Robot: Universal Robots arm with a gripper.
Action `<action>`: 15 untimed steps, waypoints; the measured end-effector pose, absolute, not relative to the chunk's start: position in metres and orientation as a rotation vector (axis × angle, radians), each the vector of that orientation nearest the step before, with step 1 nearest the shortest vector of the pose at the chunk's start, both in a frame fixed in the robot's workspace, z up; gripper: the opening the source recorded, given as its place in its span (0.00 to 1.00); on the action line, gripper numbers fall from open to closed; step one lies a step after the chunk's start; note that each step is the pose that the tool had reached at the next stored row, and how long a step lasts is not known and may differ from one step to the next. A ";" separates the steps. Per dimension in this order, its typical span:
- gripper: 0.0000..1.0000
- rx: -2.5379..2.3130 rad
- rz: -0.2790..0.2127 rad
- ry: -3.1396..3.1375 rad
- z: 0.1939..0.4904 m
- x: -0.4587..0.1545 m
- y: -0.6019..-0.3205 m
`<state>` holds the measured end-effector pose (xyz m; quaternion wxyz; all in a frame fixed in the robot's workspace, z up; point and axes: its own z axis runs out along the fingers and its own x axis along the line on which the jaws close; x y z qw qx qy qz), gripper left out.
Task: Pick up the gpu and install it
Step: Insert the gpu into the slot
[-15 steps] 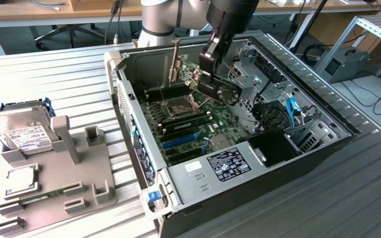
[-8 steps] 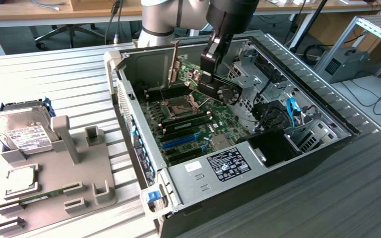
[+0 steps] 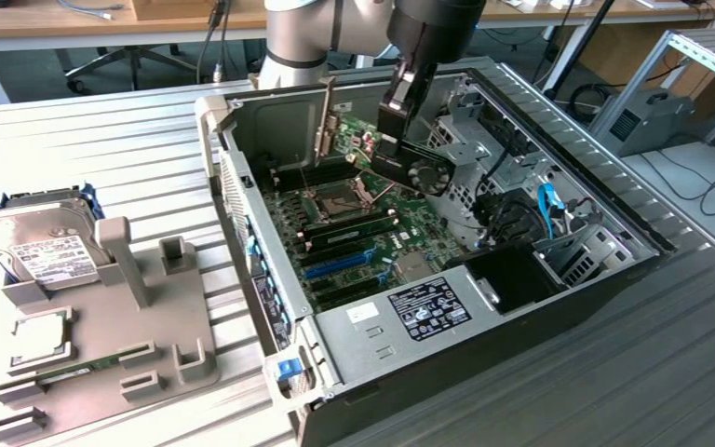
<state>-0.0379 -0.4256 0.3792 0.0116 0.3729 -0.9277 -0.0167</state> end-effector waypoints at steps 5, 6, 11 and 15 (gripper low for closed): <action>0.26 1.203 -0.051 -2.876 0.379 -0.038 -0.426; 0.26 1.211 -0.051 -2.873 0.379 -0.038 -0.426; 0.26 1.260 -0.051 -2.850 0.379 -0.038 -0.426; 0.26 1.291 -0.050 -2.836 0.379 -0.038 -0.426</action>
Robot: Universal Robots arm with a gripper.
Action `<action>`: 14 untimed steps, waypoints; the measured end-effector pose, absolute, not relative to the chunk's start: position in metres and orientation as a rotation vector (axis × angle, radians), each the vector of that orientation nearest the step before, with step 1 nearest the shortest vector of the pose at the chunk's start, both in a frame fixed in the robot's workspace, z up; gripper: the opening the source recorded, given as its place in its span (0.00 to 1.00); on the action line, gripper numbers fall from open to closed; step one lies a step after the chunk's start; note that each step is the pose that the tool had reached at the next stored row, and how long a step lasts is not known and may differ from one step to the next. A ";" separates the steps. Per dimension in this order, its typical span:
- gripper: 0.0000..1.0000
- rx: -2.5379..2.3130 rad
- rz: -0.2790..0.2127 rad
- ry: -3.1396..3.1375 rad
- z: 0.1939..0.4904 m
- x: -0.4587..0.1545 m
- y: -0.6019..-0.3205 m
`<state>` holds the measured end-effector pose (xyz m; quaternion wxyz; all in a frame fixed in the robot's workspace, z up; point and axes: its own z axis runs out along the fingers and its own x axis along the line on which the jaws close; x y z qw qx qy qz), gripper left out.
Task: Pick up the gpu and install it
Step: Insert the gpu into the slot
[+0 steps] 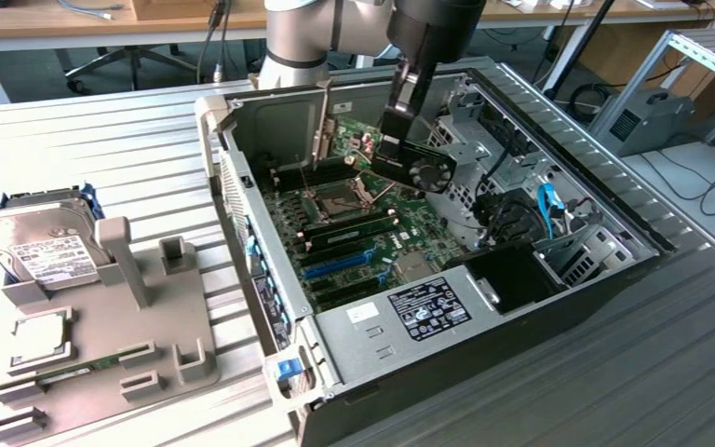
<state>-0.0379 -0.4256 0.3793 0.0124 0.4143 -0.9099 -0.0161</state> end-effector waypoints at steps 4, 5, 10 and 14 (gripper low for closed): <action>0.26 1.319 -0.050 -2.823 0.379 -0.038 -0.426; 0.26 1.326 -0.050 -2.820 0.379 -0.038 -0.426; 0.26 1.361 -0.049 -2.803 0.379 -0.038 -0.426; 0.26 1.410 -0.049 -2.778 0.379 -0.038 -0.426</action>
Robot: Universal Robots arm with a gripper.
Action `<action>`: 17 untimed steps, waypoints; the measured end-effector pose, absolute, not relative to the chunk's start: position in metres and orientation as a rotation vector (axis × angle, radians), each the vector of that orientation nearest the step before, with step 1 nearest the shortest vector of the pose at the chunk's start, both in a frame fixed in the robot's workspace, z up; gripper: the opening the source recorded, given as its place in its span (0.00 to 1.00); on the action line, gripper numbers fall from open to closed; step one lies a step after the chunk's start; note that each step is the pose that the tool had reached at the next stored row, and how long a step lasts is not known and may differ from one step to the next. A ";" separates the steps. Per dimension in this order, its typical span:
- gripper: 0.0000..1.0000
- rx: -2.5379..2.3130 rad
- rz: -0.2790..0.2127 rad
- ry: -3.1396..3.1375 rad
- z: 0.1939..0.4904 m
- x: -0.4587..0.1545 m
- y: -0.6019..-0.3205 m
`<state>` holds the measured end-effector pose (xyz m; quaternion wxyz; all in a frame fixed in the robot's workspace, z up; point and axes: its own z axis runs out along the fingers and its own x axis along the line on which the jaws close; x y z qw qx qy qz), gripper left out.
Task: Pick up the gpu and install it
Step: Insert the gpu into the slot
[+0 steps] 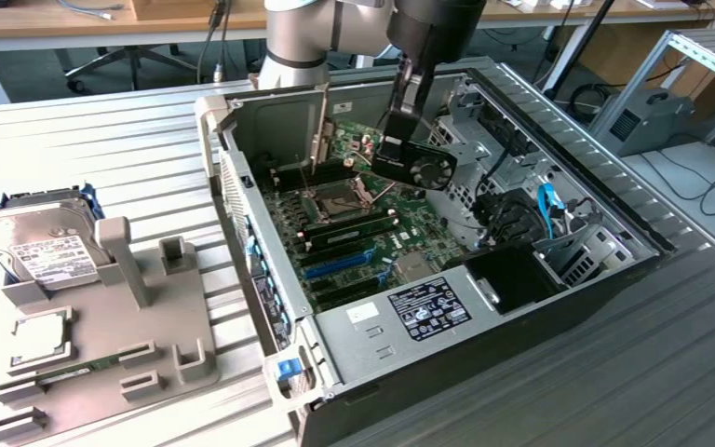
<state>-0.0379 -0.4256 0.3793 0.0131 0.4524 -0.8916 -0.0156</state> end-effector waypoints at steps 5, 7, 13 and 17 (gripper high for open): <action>0.26 1.444 -0.048 -2.760 0.379 -0.038 -0.426; 0.26 1.458 -0.048 -2.752 0.379 -0.038 -0.426; 0.26 1.505 -0.047 -2.726 0.379 -0.038 -0.426; 0.26 1.537 -0.047 -2.708 0.379 -0.038 -0.426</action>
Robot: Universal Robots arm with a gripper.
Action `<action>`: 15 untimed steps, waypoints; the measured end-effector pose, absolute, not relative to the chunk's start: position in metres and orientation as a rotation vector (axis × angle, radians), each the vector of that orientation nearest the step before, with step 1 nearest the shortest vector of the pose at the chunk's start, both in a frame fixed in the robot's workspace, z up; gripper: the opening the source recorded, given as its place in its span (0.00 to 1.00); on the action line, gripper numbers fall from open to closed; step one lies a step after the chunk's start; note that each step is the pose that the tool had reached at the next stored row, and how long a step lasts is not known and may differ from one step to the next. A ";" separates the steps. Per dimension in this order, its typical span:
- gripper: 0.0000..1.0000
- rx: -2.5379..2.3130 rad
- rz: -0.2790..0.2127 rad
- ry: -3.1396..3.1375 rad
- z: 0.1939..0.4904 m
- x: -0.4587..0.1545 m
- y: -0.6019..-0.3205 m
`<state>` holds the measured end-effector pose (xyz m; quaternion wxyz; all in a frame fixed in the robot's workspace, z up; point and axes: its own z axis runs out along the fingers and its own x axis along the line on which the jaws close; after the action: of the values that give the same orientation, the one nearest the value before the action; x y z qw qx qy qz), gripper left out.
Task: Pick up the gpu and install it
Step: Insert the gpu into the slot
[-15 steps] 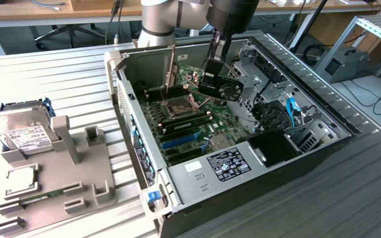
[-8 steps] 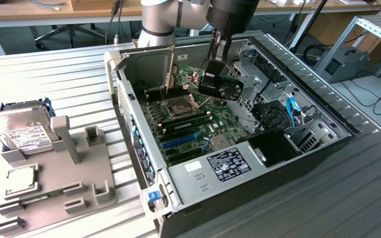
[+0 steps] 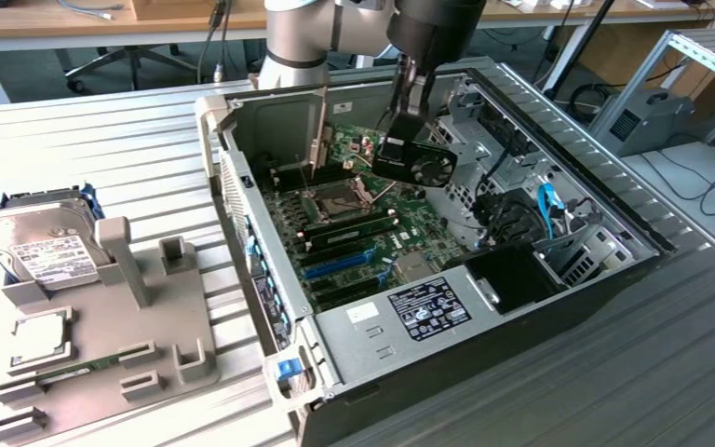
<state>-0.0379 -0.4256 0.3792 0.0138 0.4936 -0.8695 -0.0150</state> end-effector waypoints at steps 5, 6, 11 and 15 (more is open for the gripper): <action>0.26 1.638 -0.045 -2.647 0.379 -0.038 -0.426; 0.26 1.679 -0.044 -2.620 0.379 -0.038 -0.426; 0.26 1.892 -0.040 -2.468 0.379 -0.038 -0.426; 0.26 2.059 -0.037 -2.328 0.379 -0.038 -0.426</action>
<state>-0.0379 -0.4256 0.3792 0.0165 0.6623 -0.7490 -0.0118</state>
